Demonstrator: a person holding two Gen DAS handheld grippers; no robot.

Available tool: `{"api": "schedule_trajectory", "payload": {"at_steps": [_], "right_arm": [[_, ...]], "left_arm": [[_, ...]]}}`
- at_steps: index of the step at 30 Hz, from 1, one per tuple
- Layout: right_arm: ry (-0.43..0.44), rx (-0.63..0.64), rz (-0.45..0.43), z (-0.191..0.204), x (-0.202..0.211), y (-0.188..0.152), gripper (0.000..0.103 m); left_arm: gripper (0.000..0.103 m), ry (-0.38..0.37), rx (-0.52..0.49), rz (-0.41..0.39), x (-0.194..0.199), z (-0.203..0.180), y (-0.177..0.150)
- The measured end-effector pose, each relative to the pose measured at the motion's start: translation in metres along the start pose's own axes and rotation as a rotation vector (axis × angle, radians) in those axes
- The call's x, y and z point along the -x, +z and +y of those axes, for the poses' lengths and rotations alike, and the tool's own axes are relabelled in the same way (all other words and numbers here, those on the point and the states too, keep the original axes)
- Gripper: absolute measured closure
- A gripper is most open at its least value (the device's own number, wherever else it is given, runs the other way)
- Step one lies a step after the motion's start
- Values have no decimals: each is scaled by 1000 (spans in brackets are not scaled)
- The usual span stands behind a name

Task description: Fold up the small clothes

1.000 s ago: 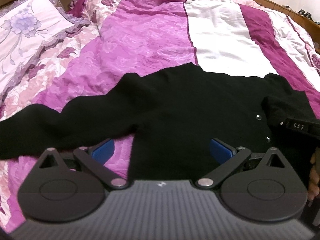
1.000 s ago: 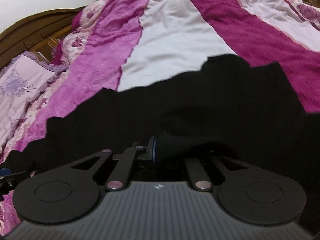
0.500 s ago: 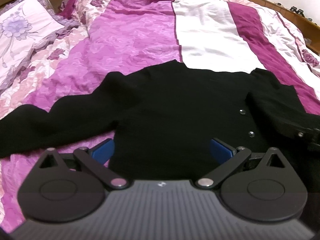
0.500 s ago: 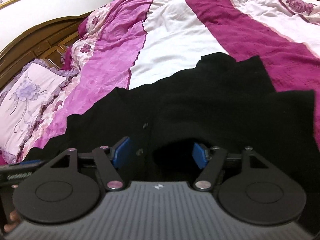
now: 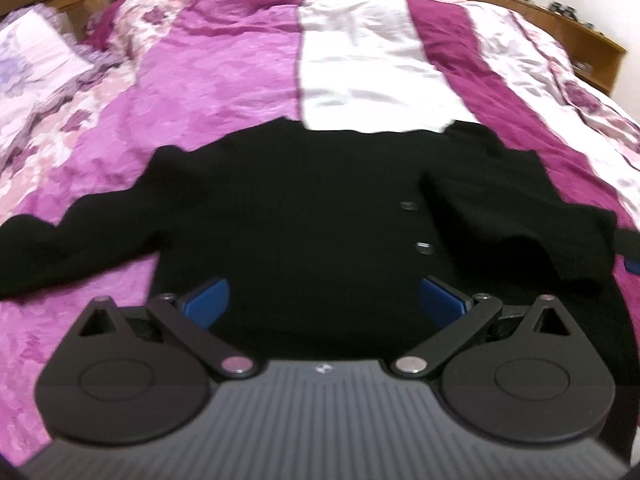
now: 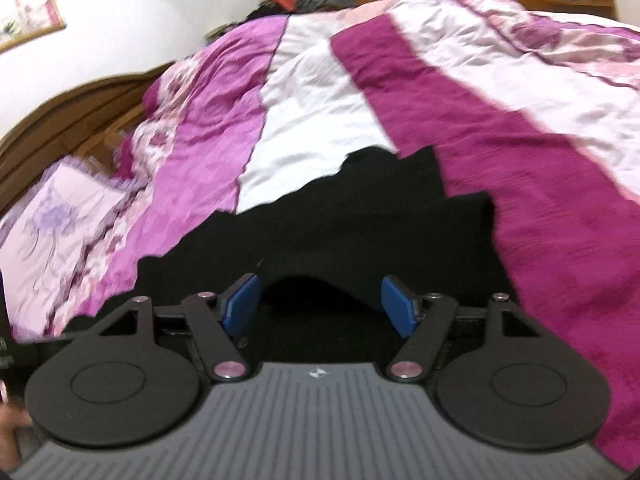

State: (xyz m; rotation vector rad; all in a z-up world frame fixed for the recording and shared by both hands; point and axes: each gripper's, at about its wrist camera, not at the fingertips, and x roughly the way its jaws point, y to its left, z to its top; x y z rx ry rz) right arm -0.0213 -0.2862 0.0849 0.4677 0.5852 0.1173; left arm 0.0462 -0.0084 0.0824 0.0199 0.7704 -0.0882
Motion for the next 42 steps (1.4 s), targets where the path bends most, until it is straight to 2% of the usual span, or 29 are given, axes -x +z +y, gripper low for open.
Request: {"api": "schedule_trajectory", "payload": {"at_steps": [7, 14, 20, 29, 36, 41, 42], "right_arm": [[-119, -55, -50, -26, 26, 9, 28], [-95, -171, -27, -70, 29, 24, 27], [-98, -198, -34, -94, 29, 41, 27], [-105, -238, -12, -122, 24, 45, 27], [-94, -272, 1, -135, 21, 37, 27], [-84, -296, 3, -141, 21, 32, 27], [-83, -299, 3, -142, 22, 31, 27]], "left_arm": [[0, -74, -72, -1, 1, -47, -4], [0, -145, -155, 0, -1, -100, -4], [0, -213, -204, 1, -9, -147, -3], [0, -241, -283, 17, -30, -200, -7], [0, -203, -376, 28, -51, -228, -16], [0, -209, -418, -8, -59, -238, -21], [3, -212, -420, -14, -60, -238, -21]]}}
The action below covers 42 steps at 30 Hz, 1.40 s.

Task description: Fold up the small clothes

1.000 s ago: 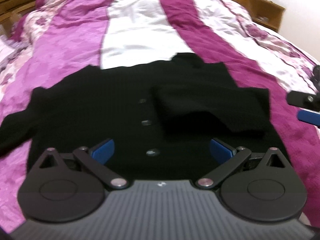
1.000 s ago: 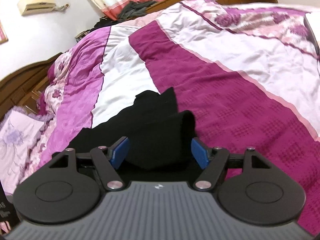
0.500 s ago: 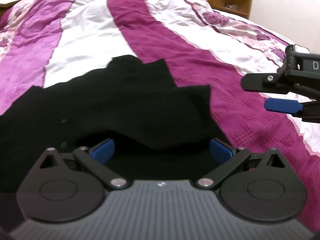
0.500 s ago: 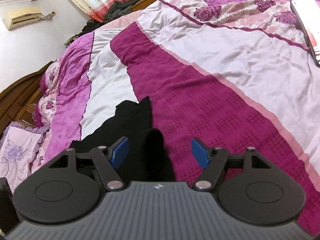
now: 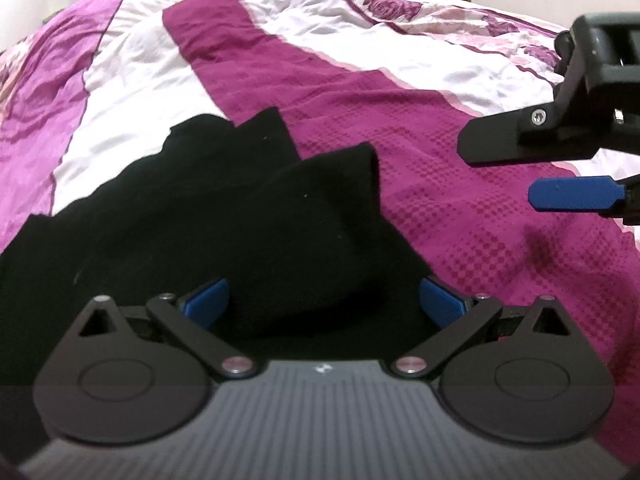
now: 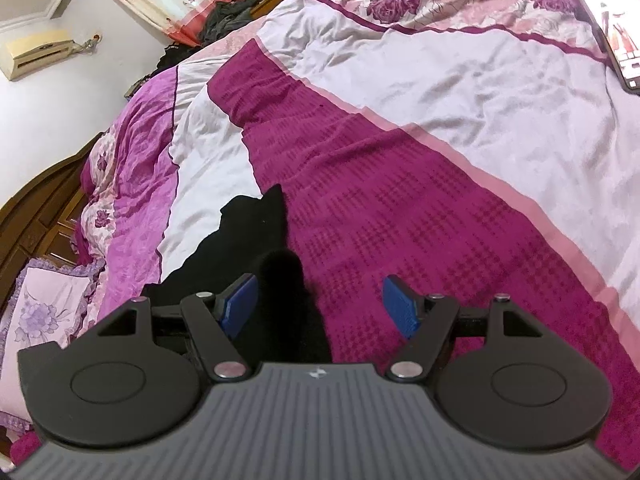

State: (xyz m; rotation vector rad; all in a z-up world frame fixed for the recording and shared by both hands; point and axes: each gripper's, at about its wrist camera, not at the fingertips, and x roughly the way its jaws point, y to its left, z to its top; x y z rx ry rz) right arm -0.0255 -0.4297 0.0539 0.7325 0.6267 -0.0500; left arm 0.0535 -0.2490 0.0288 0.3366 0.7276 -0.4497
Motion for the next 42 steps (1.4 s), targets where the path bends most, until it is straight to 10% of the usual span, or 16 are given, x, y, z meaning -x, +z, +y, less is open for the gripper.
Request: {"api": "schedule_trajectory", "payload": {"at_steps": [10, 27, 42], "right_arm": [[4, -12, 10, -4, 0, -4, 27], [28, 39, 28, 20, -4, -12, 27], [34, 95, 78, 43, -16, -26, 27]], "left_arm": [[79, -28, 17, -33, 10, 11, 4], [91, 78, 176, -214, 73, 91, 31], [92, 239, 342, -189, 86, 182, 0]]}}
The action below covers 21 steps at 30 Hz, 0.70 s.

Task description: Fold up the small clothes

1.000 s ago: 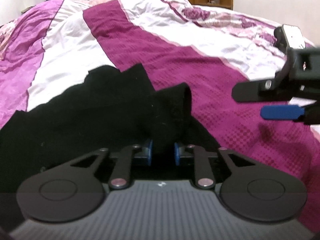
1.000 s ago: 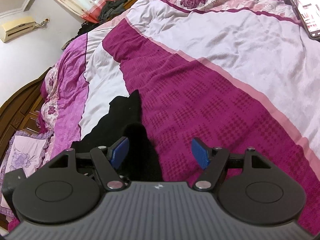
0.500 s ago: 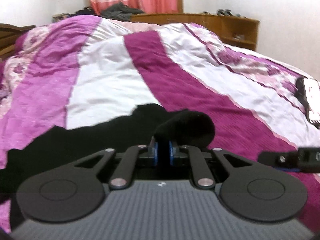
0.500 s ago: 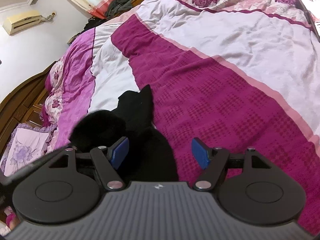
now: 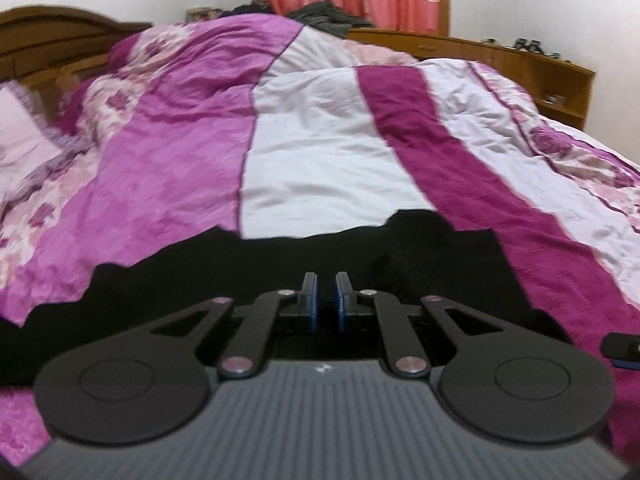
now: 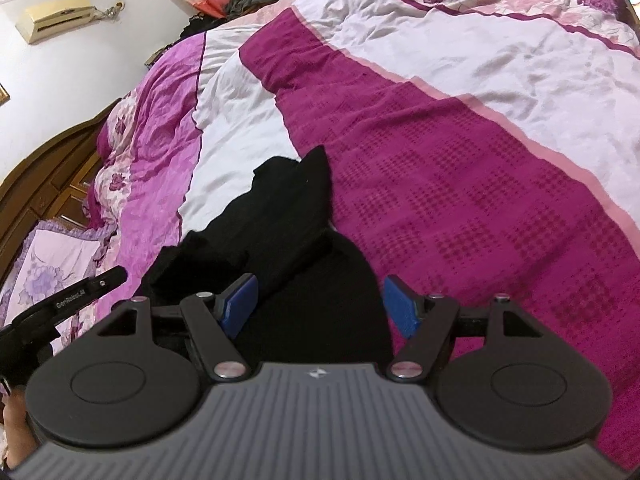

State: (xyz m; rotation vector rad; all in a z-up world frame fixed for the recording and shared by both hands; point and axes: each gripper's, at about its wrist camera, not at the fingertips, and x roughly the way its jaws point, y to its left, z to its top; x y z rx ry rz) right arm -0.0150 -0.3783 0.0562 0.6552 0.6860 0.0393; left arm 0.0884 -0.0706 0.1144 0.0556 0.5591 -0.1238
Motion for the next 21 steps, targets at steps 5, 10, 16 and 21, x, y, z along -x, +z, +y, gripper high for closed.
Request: {"api": "schedule_trajectory", "payload": {"at_steps": [5, 10, 16, 21], "right_arm": [[0, 12, 24, 5, -9, -5, 27], [-1, 29, 49, 10, -15, -10, 27], [-13, 39, 70, 13, -21, -16, 27], [-19, 49, 93, 16, -28, -22, 27]], "left_arm": [[92, 22, 15, 38, -6, 16, -10], [92, 55, 17, 55, -10, 27, -19], [91, 70, 57, 96, -17, 44, -26], [91, 7, 117, 132, -18, 56, -29]]}}
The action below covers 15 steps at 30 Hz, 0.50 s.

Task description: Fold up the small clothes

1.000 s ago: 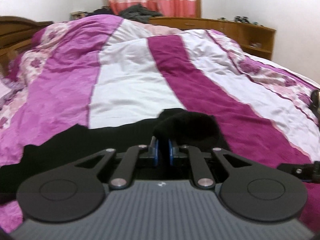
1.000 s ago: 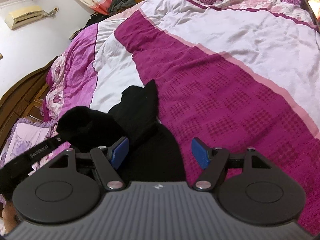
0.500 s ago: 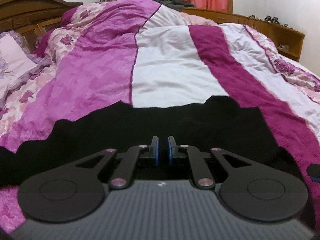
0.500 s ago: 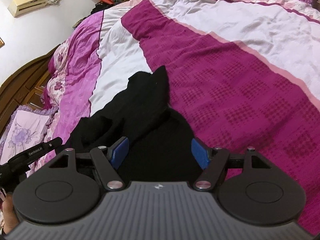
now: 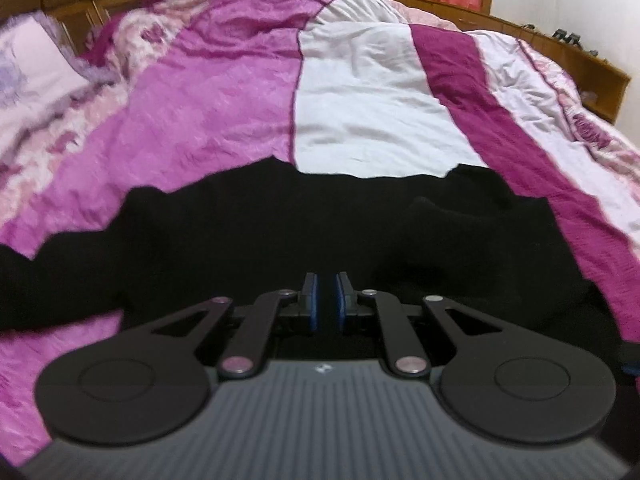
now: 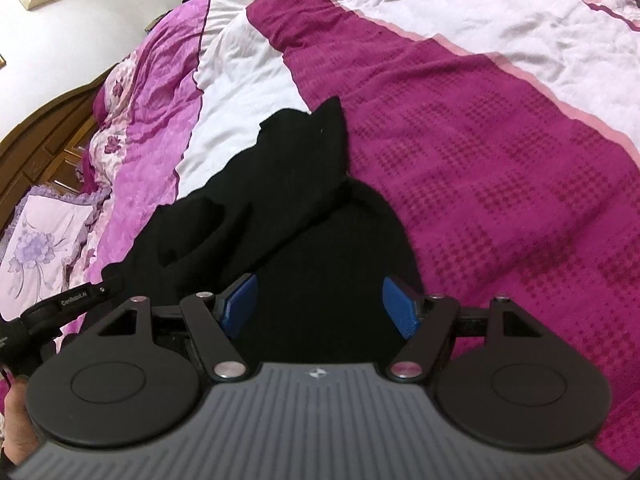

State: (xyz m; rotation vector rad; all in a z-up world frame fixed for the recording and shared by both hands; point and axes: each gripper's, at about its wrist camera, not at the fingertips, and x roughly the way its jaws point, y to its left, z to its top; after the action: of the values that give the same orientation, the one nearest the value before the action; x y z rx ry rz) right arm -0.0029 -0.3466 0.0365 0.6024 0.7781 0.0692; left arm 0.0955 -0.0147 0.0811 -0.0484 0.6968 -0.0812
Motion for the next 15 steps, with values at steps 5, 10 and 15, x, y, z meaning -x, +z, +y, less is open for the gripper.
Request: {"api": "schedule_trajectory", "payload": {"at_steps": [5, 10, 15], "right_arm": [[-4, 15, 17, 7, -7, -4, 27], [-4, 38, 30, 15, -12, -7, 27], [-9, 54, 44, 19, -16, -11, 27]], "left_arm": [[84, -67, -5, 37, -5, -2, 6], [36, -75, -23, 28, -14, -9, 12], [36, -127, -30, 56, -36, -16, 19]]}}
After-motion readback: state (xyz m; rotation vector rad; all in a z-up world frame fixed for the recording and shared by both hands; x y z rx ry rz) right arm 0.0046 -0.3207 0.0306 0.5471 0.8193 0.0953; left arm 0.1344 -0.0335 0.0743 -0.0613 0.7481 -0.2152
